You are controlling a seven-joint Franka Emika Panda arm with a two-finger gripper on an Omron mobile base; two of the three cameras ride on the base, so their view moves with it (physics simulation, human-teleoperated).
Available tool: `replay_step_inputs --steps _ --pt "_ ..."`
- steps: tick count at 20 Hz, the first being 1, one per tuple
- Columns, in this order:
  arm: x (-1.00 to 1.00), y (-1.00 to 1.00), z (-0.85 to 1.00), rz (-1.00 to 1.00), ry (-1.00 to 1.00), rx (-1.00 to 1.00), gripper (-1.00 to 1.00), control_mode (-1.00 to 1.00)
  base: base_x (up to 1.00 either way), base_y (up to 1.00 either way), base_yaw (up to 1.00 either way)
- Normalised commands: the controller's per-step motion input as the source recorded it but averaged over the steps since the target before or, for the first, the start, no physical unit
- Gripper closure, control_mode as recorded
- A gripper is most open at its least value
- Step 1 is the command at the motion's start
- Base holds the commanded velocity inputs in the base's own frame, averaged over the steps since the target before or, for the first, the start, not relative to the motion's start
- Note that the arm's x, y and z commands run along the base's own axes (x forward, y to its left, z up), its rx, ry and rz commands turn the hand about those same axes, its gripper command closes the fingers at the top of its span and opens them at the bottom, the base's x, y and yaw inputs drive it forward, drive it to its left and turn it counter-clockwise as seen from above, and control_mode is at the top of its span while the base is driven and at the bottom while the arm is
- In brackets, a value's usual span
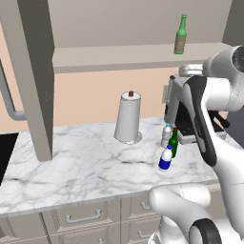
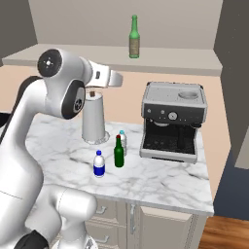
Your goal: Sort all alcoholic drinks to one cabinet, and non-alcoholic drinks to the other.
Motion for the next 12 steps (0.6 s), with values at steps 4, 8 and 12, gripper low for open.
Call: replay_step_inputs --steps 4,8,12 --pt "-0.43 0.05 -0.28 0.0 0.07 0.0 -1.0 -1.0 0.0 0.0 0.0" --pt "-0.36 0.02 -0.25 0.0 0.09 0.0 -1.0 -1.0 0.0 0.0 0.0" --pt "-0.31 0.03 -0.26 0.0 0.1 0.0 -1.0 -1.0 0.0 0.0 0.0"
